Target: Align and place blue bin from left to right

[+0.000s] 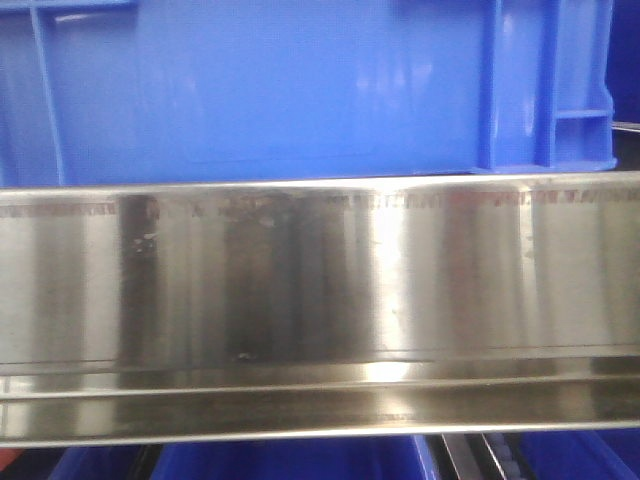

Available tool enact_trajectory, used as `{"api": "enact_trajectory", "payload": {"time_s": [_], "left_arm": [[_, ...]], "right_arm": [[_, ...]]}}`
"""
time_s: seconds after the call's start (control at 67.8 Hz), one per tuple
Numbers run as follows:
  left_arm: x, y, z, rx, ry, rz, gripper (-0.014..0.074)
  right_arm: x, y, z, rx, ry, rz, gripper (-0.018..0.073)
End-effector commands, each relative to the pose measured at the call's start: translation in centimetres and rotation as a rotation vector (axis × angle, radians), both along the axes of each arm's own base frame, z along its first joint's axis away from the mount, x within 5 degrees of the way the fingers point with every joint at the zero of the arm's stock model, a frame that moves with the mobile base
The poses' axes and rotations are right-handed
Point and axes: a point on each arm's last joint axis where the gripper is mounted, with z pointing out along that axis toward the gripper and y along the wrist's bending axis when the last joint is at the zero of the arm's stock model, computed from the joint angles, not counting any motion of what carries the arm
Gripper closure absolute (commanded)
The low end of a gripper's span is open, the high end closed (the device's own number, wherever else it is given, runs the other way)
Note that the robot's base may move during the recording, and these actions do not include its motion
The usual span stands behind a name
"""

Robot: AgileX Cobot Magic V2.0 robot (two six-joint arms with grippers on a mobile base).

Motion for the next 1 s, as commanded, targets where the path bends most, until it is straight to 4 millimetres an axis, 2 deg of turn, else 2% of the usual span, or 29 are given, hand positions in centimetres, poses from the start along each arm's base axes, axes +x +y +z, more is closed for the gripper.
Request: {"api": "enact_trajectory", "payload": {"time_s": [0.0, 0.177, 0.413, 0.575, 0.84, 0.988], "left_arm": [[-1.4, 0.5, 1.4, -0.014, -0.056, -0.014, 0.0707], [-5.0, 2.1, 1.7, -0.027, -0.109, -0.032, 0.0707], [-10.1, 3.7, -0.5, -0.096, -0.292, -0.126, 0.0707], [-13.1, 4.8, -2.6, -0.136, -0.343, -0.160, 0.0707], [-16.1, 5.7, -5.3, -0.161, -0.452, -0.213, 0.0707], [-17.3, 6.3, -6.8, -0.131, -0.463, -0.228, 0.0707]], "right_arm": [[-0.7, -0.7, 1.3, 0.013, -0.054, 0.008, 0.0722], [-2.6, -1.4, 1.0, 0.038, -0.118, 0.071, 0.0722], [-5.6, -3.2, -0.5, 0.059, -0.219, 0.162, 0.0722], [-7.7, -5.1, -1.2, 0.056, -0.282, 0.201, 0.0722], [-11.0, -7.2, -5.2, 0.104, -0.365, 0.303, 0.0722], [-12.4, -8.4, -6.7, 0.115, -0.393, 0.321, 0.0722]]}}
